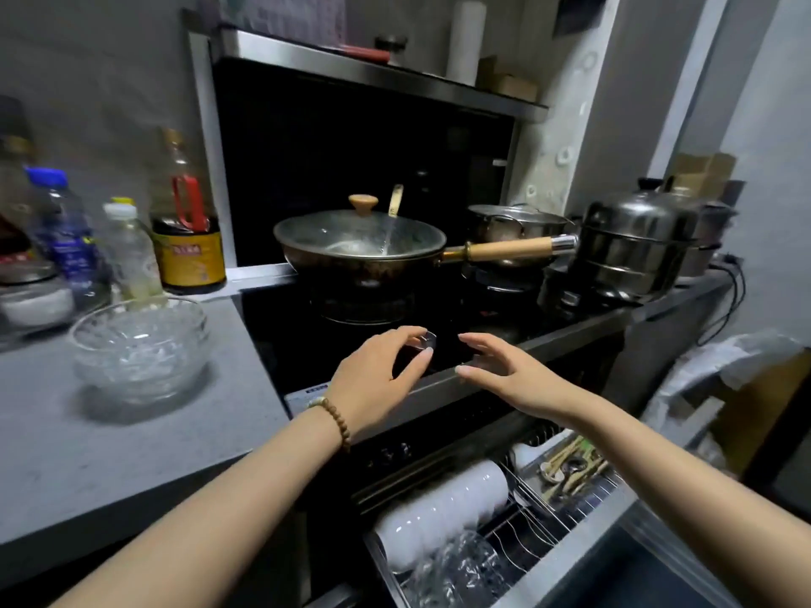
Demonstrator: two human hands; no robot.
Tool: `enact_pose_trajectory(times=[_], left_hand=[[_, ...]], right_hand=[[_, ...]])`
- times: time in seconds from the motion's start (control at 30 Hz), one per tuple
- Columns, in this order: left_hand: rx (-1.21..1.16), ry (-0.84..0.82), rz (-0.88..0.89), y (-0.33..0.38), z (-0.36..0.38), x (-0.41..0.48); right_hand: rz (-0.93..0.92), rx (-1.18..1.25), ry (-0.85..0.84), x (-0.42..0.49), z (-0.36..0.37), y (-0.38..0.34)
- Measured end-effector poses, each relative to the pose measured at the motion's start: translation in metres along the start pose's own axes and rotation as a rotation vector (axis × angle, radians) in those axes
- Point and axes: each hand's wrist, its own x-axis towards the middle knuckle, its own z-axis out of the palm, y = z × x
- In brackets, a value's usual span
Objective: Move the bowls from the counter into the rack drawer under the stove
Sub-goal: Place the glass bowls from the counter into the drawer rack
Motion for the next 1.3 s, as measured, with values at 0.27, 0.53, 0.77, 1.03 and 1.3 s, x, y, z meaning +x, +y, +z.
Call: enact_pose_trajectory(times=[0.27, 0.53, 0.77, 1.03, 1.3], left_hand=[[0.174, 0.17, -0.079, -0.042, -0.119, -0.026], [0.258, 0.289, -0.251, -0.105, -0.193, -0.069], [0.101, 0.283, -0.456, -0.153, -0.212, -0.093], [-0.271, 0.256, -0.622, -0.181, -0.195, -0.097], [-0.4, 0.334, -0.672, -0.185, -0.185, -0.094]], right_hand=[[-0.195, -0.007, -0.101, 0.047, 0.05, -0.098], [-0.287, -0.086, -0.254, 0.08, 0.125, -0.16], [-0.289, -0.116, -0.319, 0.104, 0.178, -0.182], [-0.273, -0.022, -0.286, 0.125, 0.205, -0.181], [-0.252, 0.074, -0.19, 0.129, 0.221, -0.174]])
